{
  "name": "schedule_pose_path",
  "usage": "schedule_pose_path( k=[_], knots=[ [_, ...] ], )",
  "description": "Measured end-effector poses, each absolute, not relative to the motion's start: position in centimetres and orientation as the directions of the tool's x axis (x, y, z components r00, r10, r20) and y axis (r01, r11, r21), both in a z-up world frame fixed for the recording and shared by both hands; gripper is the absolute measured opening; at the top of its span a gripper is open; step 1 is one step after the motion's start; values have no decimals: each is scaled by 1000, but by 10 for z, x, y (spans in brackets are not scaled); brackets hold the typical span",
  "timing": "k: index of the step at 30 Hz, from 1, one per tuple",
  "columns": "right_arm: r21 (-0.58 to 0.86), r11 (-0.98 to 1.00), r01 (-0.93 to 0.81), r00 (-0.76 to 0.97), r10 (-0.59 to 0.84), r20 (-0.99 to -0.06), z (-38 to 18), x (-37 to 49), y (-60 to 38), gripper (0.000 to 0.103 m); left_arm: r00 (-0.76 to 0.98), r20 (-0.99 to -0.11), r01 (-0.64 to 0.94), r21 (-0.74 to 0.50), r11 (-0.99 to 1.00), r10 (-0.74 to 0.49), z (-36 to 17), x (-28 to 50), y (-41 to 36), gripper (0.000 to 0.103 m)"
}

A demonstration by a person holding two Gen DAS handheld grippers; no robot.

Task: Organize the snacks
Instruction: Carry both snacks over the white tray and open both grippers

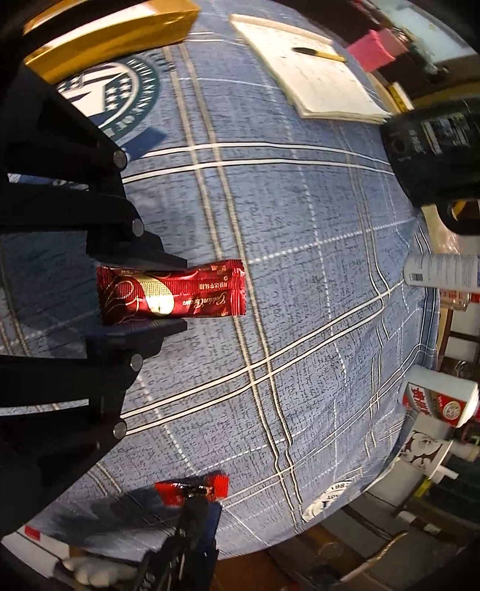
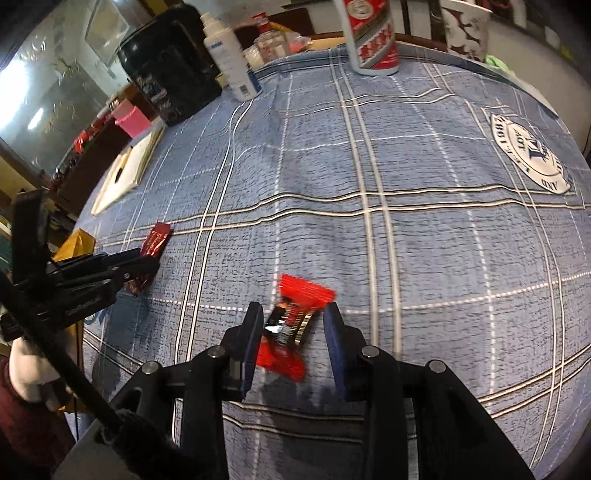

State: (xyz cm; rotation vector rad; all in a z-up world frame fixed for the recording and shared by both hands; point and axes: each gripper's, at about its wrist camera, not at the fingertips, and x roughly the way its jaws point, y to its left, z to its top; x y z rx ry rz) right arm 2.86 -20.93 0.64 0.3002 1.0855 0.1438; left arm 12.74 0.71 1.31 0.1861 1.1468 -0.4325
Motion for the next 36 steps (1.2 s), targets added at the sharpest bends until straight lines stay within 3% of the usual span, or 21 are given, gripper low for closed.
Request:
schedule_pose_path(
  k=[3, 5, 15, 24, 36],
  knots=[
    [230, 972, 42, 457, 186, -870, 1, 35, -197, 34, 338, -907, 410, -99, 907, -252, 15, 120, 12, 27],
    [186, 982, 35, 464, 149, -873, -1, 36, -191, 24, 346, -901, 398, -113, 911, -263, 19, 112, 15, 27],
    [216, 975, 45, 482, 168, -860, 10, 5, -200, 23, 390, -870, 329, -175, 928, -302, 44, 67, 29, 27],
    [227, 974, -26, 499, 209, -841, 28, -32, -178, 23, 472, -798, 187, -326, 927, -376, 88, 0, 82, 27],
    [213, 930, -301, 498, 343, -796, 66, -47, -79, 24, 581, -794, -82, -275, 958, -178, 121, -76, 198, 27]
  ],
)
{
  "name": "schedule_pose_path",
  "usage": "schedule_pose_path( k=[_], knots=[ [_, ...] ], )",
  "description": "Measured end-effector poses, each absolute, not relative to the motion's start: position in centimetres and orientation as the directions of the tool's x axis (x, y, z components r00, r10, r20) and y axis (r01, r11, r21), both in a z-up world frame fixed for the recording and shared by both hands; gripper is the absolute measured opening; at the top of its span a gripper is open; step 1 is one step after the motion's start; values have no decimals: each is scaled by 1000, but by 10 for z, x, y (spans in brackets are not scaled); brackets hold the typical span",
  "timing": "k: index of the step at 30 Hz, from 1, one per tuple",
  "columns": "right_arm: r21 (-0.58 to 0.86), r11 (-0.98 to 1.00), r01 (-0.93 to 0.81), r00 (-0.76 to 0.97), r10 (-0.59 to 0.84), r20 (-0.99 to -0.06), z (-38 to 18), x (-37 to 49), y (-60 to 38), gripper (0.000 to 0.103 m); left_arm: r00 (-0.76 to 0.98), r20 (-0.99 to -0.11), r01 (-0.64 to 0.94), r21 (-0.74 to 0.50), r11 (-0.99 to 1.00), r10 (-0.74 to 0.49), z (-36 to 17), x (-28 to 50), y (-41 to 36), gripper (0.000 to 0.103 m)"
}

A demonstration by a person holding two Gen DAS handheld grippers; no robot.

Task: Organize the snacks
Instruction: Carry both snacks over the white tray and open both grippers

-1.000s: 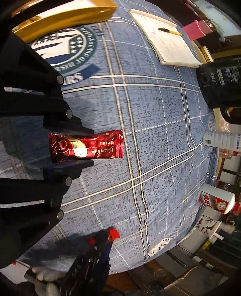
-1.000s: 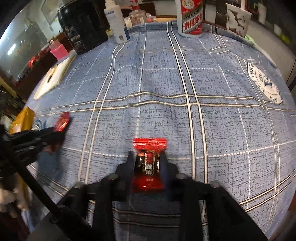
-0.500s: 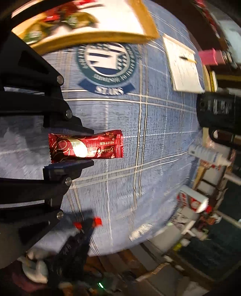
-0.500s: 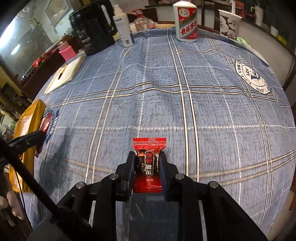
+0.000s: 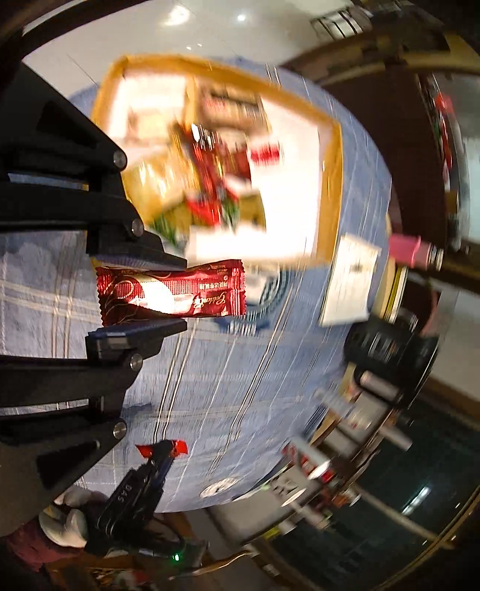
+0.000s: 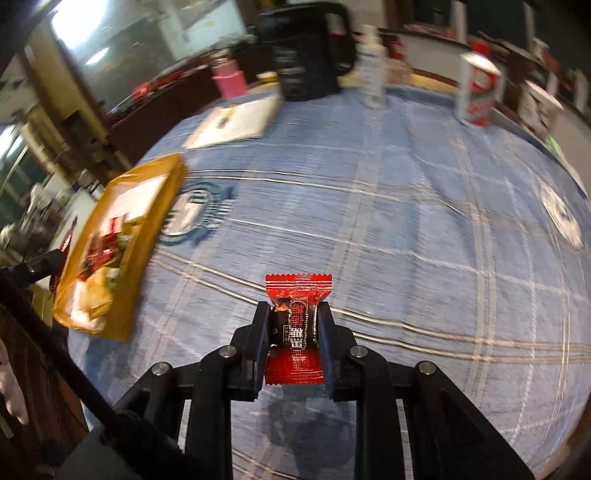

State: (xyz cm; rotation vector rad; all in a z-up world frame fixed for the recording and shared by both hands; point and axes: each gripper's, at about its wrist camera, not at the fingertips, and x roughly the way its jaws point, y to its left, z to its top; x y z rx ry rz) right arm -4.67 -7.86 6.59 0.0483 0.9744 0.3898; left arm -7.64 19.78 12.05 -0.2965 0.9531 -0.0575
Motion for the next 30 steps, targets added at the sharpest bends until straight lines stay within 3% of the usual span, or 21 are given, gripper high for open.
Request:
schedule_pose_path(
  k=[12, 30],
  knots=[
    [181, 838, -515, 424, 433, -796, 98, -36, 52, 24, 574, -814, -205, -253, 945, -93, 93, -97, 275, 27],
    [240, 778, -580, 244, 447, -861, 49, -24, 179, 24, 455, -885, -225, -222, 949, -99, 46, -81, 336, 30]
  ],
)
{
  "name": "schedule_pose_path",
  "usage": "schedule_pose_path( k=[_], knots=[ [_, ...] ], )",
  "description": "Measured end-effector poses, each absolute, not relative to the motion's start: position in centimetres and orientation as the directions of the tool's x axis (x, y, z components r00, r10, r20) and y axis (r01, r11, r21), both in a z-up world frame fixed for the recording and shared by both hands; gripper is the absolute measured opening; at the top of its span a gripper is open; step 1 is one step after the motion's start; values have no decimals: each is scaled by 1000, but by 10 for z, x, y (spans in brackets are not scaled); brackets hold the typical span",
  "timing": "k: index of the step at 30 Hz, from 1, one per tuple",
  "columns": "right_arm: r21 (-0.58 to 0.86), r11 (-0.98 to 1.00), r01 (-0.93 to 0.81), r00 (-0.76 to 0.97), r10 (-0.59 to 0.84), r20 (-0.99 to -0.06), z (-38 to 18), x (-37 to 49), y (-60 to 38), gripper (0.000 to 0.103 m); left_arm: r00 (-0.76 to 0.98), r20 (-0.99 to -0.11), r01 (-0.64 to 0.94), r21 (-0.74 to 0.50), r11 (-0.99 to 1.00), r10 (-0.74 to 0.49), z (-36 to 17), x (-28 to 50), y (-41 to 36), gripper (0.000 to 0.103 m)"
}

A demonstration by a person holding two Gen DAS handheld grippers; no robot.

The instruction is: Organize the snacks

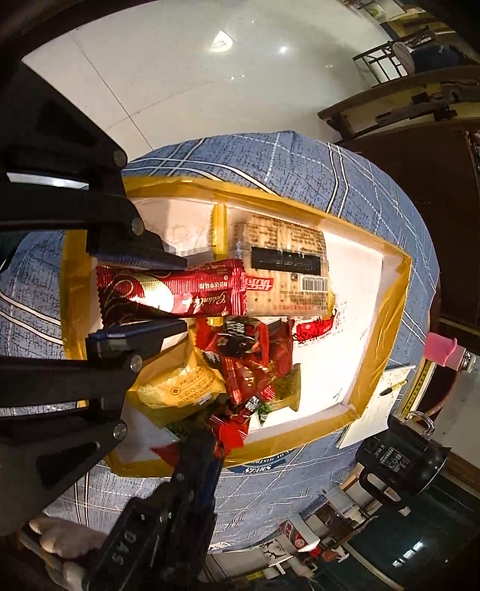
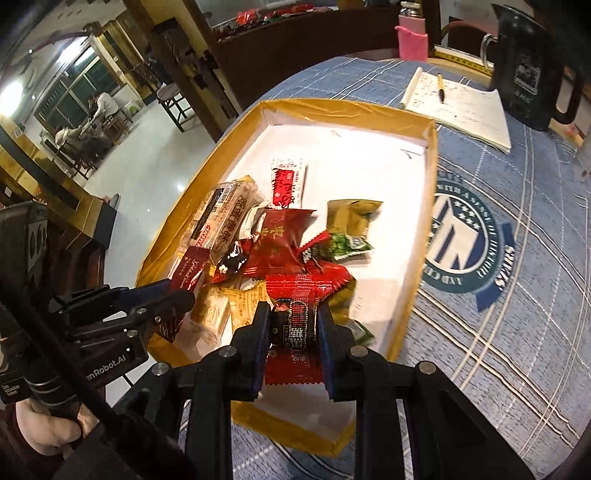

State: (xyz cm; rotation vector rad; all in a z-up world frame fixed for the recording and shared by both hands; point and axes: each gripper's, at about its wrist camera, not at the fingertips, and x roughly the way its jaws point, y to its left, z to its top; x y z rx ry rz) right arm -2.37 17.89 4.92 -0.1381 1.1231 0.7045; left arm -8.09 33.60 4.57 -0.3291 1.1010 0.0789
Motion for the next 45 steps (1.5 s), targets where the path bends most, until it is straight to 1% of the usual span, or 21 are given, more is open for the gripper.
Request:
schedule_pose_path(
  k=[2, 4, 7, 11, 13, 17, 19, 21, 23, 24, 27, 30, 32, 36, 45],
  knots=[
    [228, 782, -580, 251, 438, -863, 47, -21, 183, 24, 462, -879, -213, -236, 948, -115, 49, -79, 339, 34],
    [233, 780, -581, 241, 439, -866, 44, -19, 185, 24, 474, -872, -209, -247, 946, -123, 54, -76, 339, 50],
    [241, 781, -576, 241, 444, -863, 43, -17, 187, 26, 497, -858, -199, -259, 945, -130, 62, -73, 341, 59],
    [275, 777, -566, 242, 476, -846, 49, -17, 181, 28, 510, -851, -198, -258, 946, -126, 68, -70, 343, 60],
    [275, 782, -559, 262, 481, -836, 54, -19, 177, 30, 517, -847, -205, -258, 944, -119, 71, -69, 345, 60],
    [273, 794, -542, 300, 487, -821, 64, -22, 165, 31, 526, -844, -217, -247, 944, -100, 78, -67, 342, 60],
    [287, 804, -521, 314, 493, -811, 69, -25, 153, 32, 525, -848, -218, -213, 952, -69, 83, -67, 335, 61],
    [303, 810, -501, 320, 499, -806, 71, -27, 144, 33, 527, -850, -222, -147, 964, -8, 89, -69, 324, 62],
    [314, 813, -491, 326, 506, -799, 73, -32, 133, 33, 529, -847, -229, -91, 969, 46, 95, -72, 310, 66],
    [317, 814, -488, 331, 508, -795, 74, -35, 127, 33, 532, -845, -230, -80, 970, 56, 97, -74, 305, 68],
    [309, 821, -480, 351, 502, -790, 76, -46, 109, 33, 540, -838, -220, -49, 974, 79, 105, -79, 283, 68],
    [304, 826, -474, 366, 499, -785, 79, -58, 92, 33, 554, -823, -214, 6, 977, 127, 116, -86, 257, 69],
    [297, 833, -467, 380, 493, -782, 81, -65, 78, 33, 570, -806, -215, 39, 976, 158, 124, -91, 240, 71],
    [293, 843, -451, 406, 486, -774, 87, -76, 50, 33, 594, -782, -213, 72, 974, 188, 137, -100, 211, 75],
    [249, 849, -467, 476, 479, -738, 108, -100, 9, 34, 628, -744, -198, 130, 972, 228, 157, -118, 156, 75]
  ],
)
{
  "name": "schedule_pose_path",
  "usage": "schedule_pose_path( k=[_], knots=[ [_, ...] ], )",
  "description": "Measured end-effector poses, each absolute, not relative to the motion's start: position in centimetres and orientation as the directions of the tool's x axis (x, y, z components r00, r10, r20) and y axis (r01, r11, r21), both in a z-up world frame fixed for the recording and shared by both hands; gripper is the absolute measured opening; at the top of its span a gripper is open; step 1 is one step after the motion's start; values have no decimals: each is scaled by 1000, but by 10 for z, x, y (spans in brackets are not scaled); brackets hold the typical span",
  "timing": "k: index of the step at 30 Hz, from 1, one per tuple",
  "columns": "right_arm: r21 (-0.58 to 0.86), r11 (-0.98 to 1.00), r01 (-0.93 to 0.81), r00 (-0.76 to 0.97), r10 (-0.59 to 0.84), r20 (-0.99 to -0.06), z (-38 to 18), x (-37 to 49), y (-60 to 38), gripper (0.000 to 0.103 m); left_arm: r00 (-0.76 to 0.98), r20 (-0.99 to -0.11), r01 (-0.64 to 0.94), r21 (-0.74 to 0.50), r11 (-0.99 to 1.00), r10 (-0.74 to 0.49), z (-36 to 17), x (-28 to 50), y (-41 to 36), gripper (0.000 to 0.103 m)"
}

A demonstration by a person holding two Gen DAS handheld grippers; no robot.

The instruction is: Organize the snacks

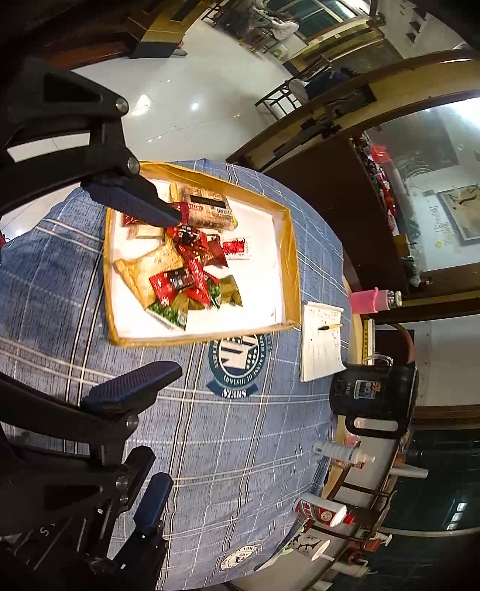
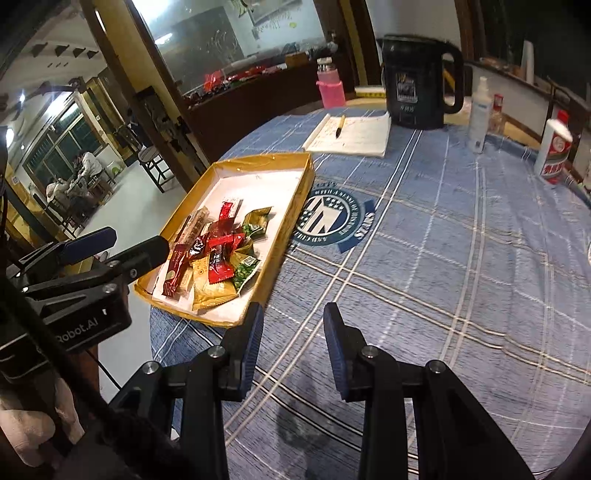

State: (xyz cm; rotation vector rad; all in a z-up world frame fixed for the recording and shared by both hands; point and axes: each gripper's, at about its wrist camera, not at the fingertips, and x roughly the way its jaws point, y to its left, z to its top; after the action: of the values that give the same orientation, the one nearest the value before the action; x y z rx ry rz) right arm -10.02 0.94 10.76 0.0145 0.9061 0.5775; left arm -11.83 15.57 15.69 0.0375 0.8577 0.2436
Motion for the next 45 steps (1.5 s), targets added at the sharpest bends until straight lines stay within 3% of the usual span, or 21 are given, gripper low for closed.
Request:
schedule_pose_path(
  k=[22, 26, 31, 36, 45],
  knots=[
    [233, 833, -503, 515, 504, -693, 118, -123, -32, 38, 658, -690, -235, 192, 953, 301, 172, -139, 101, 77],
    [231, 819, -525, 515, 522, -680, 122, -127, -26, 38, 719, -597, -302, 195, 933, 357, 188, -156, 101, 78],
    [219, 800, -559, 512, 541, -667, 125, -132, -15, 38, 773, -445, -413, 191, 891, 453, 220, -183, 109, 89],
    [204, 783, -588, 504, 552, -665, 126, -139, -4, 38, 708, -504, -452, 215, 866, 495, 213, -180, 119, 89],
    [178, 760, -626, 484, 557, -675, 121, -150, 13, 38, 661, -591, -410, 231, 882, 462, 187, -181, 118, 89]
  ],
)
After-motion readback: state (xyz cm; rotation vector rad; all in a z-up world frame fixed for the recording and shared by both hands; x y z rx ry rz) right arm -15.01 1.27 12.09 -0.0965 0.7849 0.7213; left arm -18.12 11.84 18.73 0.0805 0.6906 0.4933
